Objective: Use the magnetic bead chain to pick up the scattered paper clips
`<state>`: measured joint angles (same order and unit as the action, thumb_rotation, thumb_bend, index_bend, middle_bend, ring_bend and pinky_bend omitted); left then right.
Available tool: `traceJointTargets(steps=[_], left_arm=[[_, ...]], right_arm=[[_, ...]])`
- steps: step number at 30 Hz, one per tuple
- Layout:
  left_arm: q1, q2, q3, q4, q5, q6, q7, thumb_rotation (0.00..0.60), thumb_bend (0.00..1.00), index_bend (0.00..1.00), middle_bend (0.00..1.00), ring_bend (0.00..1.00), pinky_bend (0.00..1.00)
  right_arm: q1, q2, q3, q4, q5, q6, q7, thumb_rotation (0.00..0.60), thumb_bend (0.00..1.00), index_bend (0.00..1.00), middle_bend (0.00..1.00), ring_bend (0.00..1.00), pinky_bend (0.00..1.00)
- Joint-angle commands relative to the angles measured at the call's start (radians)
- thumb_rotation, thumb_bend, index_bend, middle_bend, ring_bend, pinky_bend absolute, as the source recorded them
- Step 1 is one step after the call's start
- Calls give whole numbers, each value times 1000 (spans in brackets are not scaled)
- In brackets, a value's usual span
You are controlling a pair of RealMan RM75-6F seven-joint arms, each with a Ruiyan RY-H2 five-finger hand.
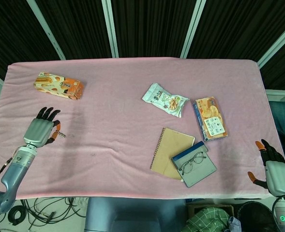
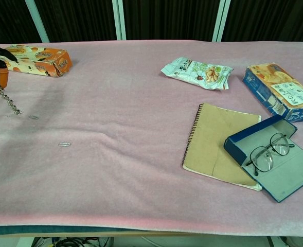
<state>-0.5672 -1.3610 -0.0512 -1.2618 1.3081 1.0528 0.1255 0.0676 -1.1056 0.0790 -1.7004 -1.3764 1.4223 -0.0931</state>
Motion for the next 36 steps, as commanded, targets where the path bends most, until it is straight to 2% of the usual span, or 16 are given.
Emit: traceJointTargets(steps=[1, 19, 32, 36], left_arm=[[-6, -22, -6, 30, 6, -12, -18, 600, 440, 551, 109, 0, 0], [-20, -69, -16, 80, 14, -46, -12, 600, 440, 550, 109, 0, 0], [-15, -55, -30, 50, 13, -32, 4, 600, 440, 550, 109, 0, 0], [-10, -30, -39, 5, 22, -14, -10, 600, 440, 551, 108, 0, 0]], right_arm=[[0, 0, 0, 0, 1, 0, 0, 600, 160, 0, 11, 83, 172], [0, 1, 1, -1, 1, -1, 2, 600, 160, 0, 11, 83, 172], [0, 1, 1, -2, 0, 1, 1, 600, 160, 0, 11, 83, 172], [0, 1, 2, -2, 1, 0, 1, 600, 161, 0, 11, 83, 172]])
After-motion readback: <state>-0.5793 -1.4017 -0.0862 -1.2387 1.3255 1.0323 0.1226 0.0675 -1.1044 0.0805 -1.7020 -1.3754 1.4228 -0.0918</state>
